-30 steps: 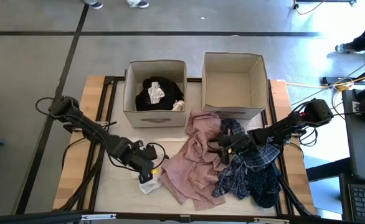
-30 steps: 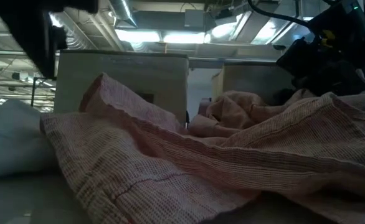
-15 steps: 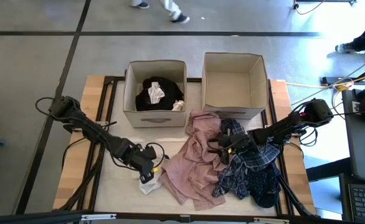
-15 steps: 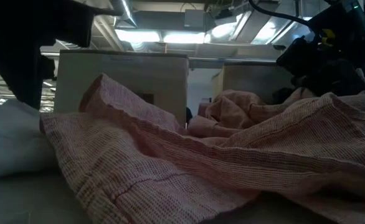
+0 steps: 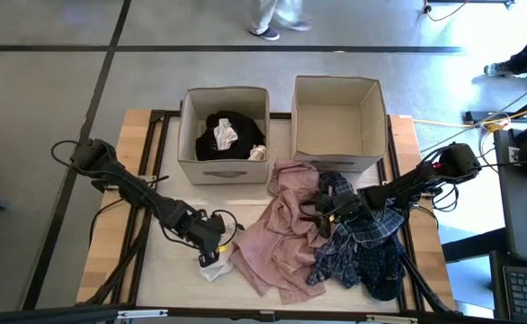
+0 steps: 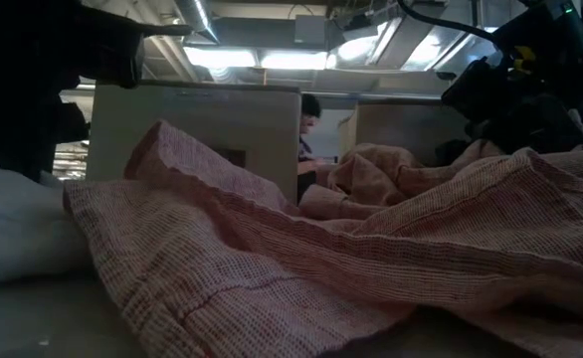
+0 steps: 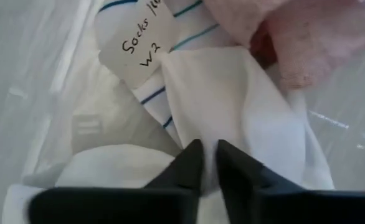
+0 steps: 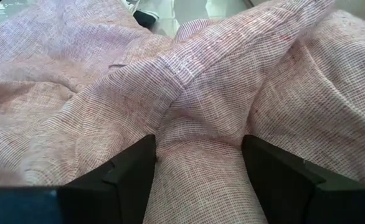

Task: Sort clothes
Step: Put the white sock into the left laundry organizer

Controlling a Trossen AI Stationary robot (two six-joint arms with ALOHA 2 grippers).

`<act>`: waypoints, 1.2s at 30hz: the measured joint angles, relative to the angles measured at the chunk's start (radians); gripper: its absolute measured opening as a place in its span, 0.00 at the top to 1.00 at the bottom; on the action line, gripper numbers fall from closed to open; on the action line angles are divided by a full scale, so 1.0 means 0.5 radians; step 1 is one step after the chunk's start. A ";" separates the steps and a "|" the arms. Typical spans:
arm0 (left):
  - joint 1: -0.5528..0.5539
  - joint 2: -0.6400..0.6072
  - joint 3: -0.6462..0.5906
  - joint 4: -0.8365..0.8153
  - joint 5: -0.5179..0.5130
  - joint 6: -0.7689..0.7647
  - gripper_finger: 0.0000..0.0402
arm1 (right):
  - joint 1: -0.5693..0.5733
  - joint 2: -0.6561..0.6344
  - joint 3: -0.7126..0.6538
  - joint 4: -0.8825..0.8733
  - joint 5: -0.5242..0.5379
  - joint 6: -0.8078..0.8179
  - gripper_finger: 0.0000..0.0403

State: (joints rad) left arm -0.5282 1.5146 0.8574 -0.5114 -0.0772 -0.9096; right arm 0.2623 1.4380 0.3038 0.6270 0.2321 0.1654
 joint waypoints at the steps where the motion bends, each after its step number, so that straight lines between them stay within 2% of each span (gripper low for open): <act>1: 0.000 0.000 0.000 0.002 0.002 0.014 0.96 | 0.000 0.000 0.000 0.000 0.001 0.000 0.40; 10: -0.001 -0.048 0.108 -0.114 -0.047 0.085 0.99 | -0.001 0.000 0.001 0.000 0.002 0.001 0.40; 21: -0.001 -0.219 0.459 -0.572 -0.391 0.206 1.00 | -0.002 0.000 0.002 0.001 0.024 0.004 0.40; 27: 0.000 -0.294 0.629 -0.770 -0.661 0.293 1.00 | -0.002 0.000 0.002 0.000 0.025 0.004 0.40; 36: -0.001 -0.400 0.826 -0.787 -1.026 0.596 0.99 | -0.002 0.000 0.002 0.000 0.027 0.004 0.40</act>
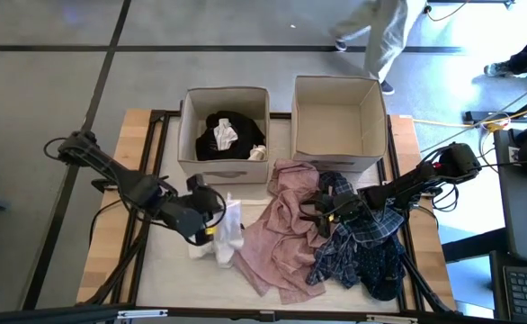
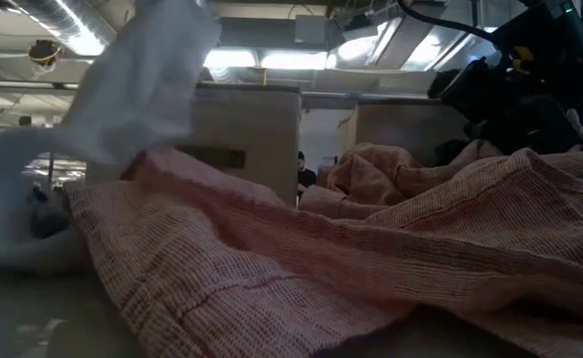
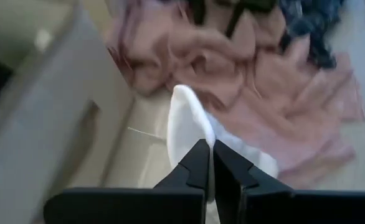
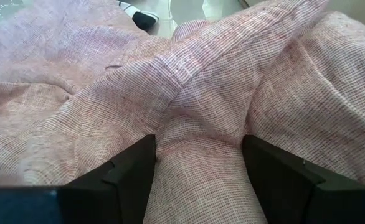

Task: Sort clothes
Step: Put the white sock into the left laundry organizer

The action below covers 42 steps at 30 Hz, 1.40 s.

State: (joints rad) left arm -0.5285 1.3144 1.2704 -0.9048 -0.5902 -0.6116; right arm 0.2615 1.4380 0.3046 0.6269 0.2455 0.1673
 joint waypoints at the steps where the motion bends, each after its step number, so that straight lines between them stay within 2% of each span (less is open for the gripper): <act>1: 0.001 -0.009 0.022 0.001 -0.046 0.042 0.99 | 0.000 0.000 0.000 0.000 0.000 0.000 0.40; 10: 0.000 -0.137 0.147 0.089 -0.543 0.369 0.99 | 0.000 0.000 0.000 -0.001 0.001 0.000 0.40; 18: 0.002 -0.304 0.157 0.389 -1.071 0.856 0.99 | 0.000 0.000 0.000 -0.001 0.001 0.014 0.40; 23: 0.032 -0.405 0.157 0.562 -1.308 1.168 0.99 | 0.000 0.000 0.000 -0.001 0.001 0.014 0.40; 28: 0.173 -0.485 0.157 0.704 -1.327 1.445 0.99 | 0.000 0.000 0.000 -0.001 0.002 0.014 0.40; 35: 0.534 -0.534 0.157 0.863 -1.304 1.755 0.99 | 0.000 0.000 0.000 -0.001 0.001 0.014 0.40; 39: 0.744 -0.540 0.157 1.005 -1.216 1.901 0.99 | 0.000 0.000 0.000 -0.001 0.002 0.014 0.40; 42: 0.888 -0.539 0.157 1.128 -1.054 1.995 0.99 | 0.000 0.000 0.000 -0.001 0.002 0.014 0.40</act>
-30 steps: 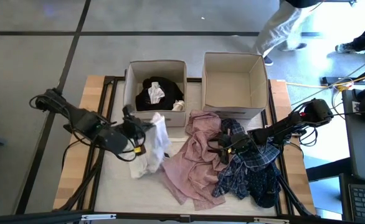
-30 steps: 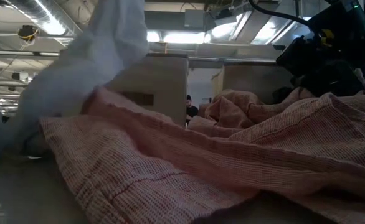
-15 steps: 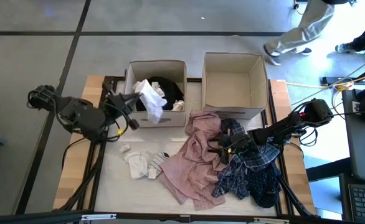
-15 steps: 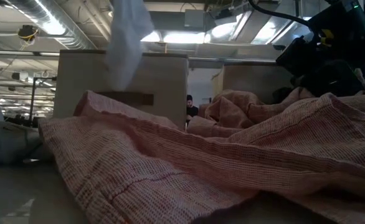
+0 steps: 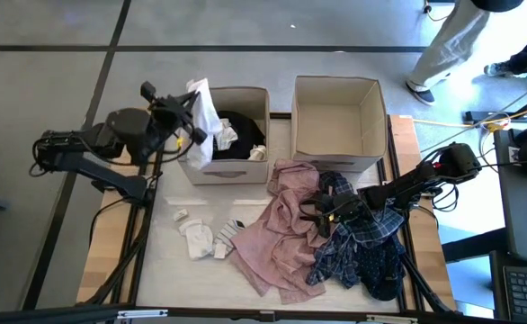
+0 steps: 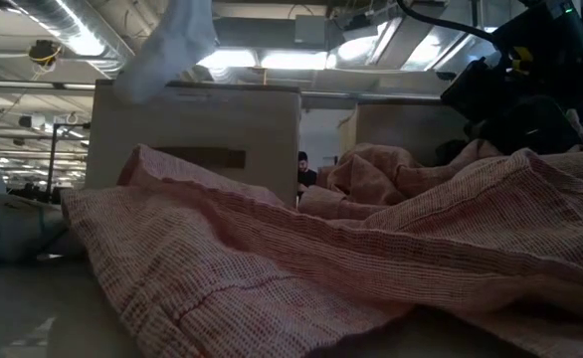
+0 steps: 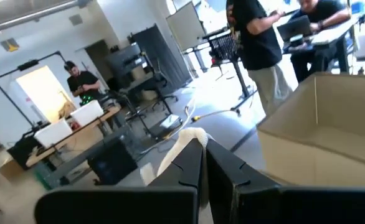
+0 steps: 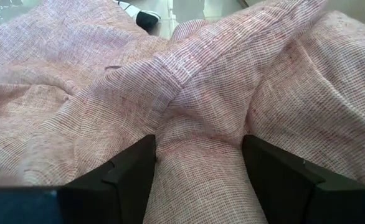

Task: Sort clothes
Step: Put the white sock into the left laundry organizer

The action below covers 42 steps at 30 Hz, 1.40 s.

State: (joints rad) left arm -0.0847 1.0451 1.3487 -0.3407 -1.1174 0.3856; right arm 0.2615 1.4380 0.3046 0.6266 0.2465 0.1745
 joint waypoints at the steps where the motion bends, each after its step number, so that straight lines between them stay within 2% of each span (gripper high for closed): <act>1: 0.044 0.000 0.000 0.040 0.062 0.026 0.99 | 0.000 0.000 0.000 0.000 0.000 0.000 0.40; 6: 0.259 0.000 0.000 0.157 0.327 0.074 0.99 | 0.000 0.000 0.000 0.000 -0.001 0.001 0.40; 13: 0.480 0.005 0.000 0.178 0.355 0.097 0.99 | 0.000 0.000 0.000 0.000 0.000 0.000 0.40; 20: 0.640 0.024 -0.001 0.167 0.609 -0.013 0.99 | 0.000 0.000 0.000 0.001 -0.001 0.000 0.40; 26: 0.703 0.097 -0.001 -0.106 0.700 -0.204 0.99 | 0.000 0.000 0.000 0.001 0.000 0.000 0.40; 35: 0.763 0.278 -0.002 -0.587 0.700 -0.508 0.99 | 0.001 0.000 0.000 0.000 -0.001 0.000 0.40; 42: 0.763 0.422 -0.002 -0.723 0.699 -0.698 0.99 | 0.001 0.000 0.000 0.000 -0.001 0.001 0.40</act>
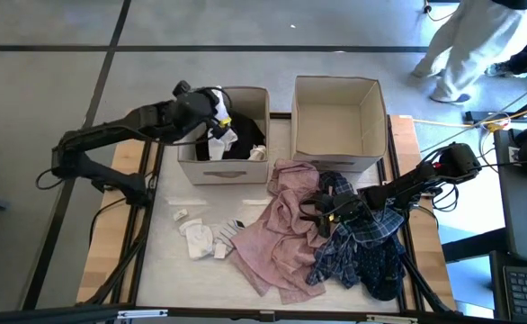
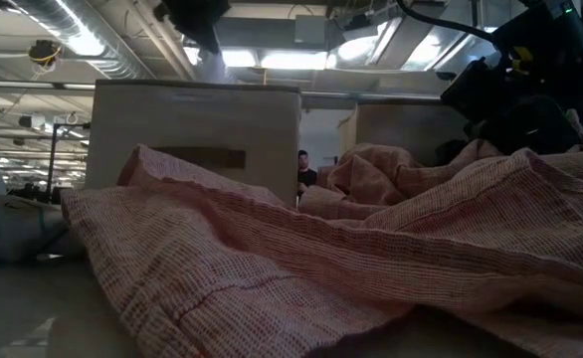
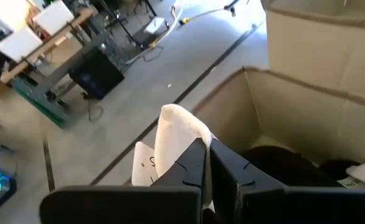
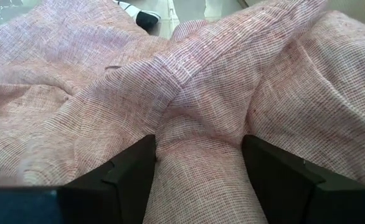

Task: Sort clothes
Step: Put the white sock into the left laundry organizer, then put the white striped sock into the left laundry organizer

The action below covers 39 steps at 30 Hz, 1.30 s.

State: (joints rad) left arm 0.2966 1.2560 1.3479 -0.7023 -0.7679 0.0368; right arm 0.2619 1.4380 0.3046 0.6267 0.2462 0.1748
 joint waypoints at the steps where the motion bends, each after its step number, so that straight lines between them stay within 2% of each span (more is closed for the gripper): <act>1: 0.000 0.017 0.000 0.000 0.000 -0.019 0.99 | 0.000 0.000 0.000 0.000 0.000 0.000 0.40; 12: -0.002 0.088 0.000 -0.006 0.004 -0.142 0.96 | 0.000 0.000 0.000 0.000 0.000 0.000 0.40; 15: -0.002 0.088 0.000 -0.057 0.080 -0.173 0.88 | 0.000 0.000 0.000 0.000 0.000 0.000 0.40; 20: -0.008 0.088 -0.001 -0.089 0.094 -0.254 0.69 | 0.000 0.000 0.000 -0.001 0.000 0.001 0.40; 23: -0.056 0.071 -0.001 -0.106 0.116 -0.285 0.62 | -0.001 0.000 0.000 -0.001 0.000 0.005 0.40; 28: -0.252 0.016 0.000 -0.100 0.281 -0.301 0.58 | 0.000 0.000 0.000 -0.001 0.000 0.006 0.40; 35: -0.694 0.011 -0.001 -0.102 0.439 -0.426 0.58 | 0.000 0.000 0.000 -0.001 0.000 0.006 0.40; 39: -0.950 0.024 -0.001 -0.139 0.457 -0.572 0.58 | 0.000 0.000 0.000 -0.002 0.000 0.007 0.40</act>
State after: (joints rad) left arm -0.1783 1.2678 1.3476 -0.7720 -0.5392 -0.2491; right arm 0.2619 1.4380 0.3046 0.6258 0.2462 0.1781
